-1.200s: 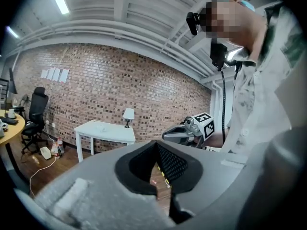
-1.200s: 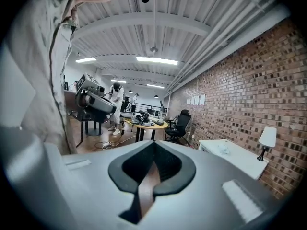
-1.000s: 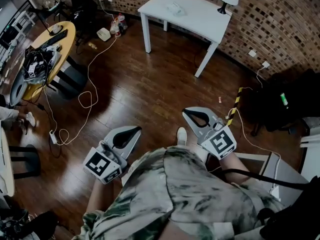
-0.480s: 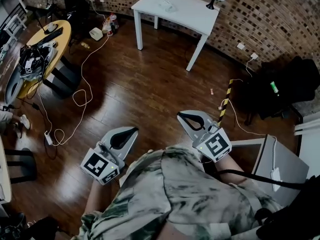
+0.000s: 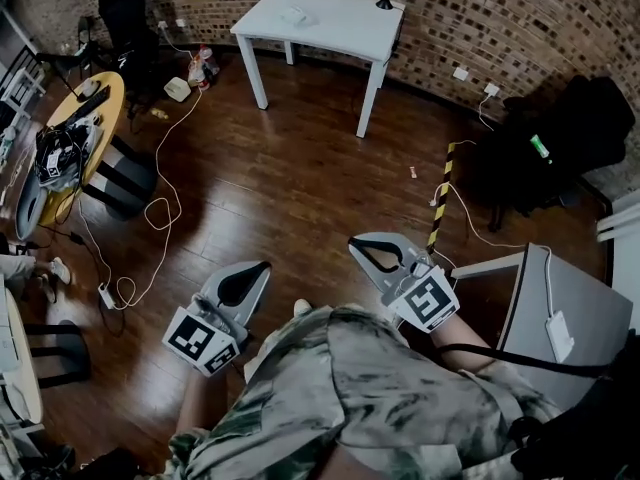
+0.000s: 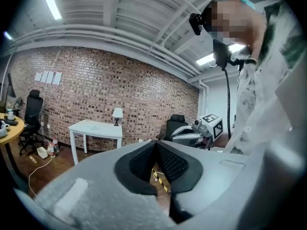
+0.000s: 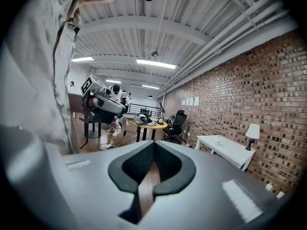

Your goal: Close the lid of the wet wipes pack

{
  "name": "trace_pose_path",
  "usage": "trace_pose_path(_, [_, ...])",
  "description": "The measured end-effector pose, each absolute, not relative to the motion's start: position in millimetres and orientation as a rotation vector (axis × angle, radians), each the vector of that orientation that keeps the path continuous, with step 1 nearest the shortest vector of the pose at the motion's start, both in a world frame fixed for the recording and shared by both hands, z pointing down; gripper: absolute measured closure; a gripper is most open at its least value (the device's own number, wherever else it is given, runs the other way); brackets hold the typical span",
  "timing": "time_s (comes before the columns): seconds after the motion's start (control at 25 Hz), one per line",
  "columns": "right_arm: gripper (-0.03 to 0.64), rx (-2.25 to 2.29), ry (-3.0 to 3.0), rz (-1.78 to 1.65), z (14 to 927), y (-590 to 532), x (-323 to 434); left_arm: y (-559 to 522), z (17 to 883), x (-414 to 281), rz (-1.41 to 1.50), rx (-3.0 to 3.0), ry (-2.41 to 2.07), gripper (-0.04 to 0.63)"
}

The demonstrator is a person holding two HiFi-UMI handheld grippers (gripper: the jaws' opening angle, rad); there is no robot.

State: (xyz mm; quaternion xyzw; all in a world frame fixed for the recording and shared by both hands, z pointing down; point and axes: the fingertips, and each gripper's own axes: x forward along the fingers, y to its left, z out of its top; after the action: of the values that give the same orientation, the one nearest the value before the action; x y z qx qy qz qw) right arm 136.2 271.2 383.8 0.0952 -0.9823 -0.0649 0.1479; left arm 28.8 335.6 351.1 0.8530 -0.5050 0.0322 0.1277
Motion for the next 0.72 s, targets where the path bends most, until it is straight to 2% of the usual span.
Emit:
trace_pose_path(0.4, [0.609,0.325,-2.793,-0.209,393,281,240,341,358,127,0.123,2.469,-1.481,0.595])
trace_pose_path(0.72, [0.609,0.309,-2.804,-0.121,404,298,267,366,362,166,0.148,2.456,-1.464,0.595])
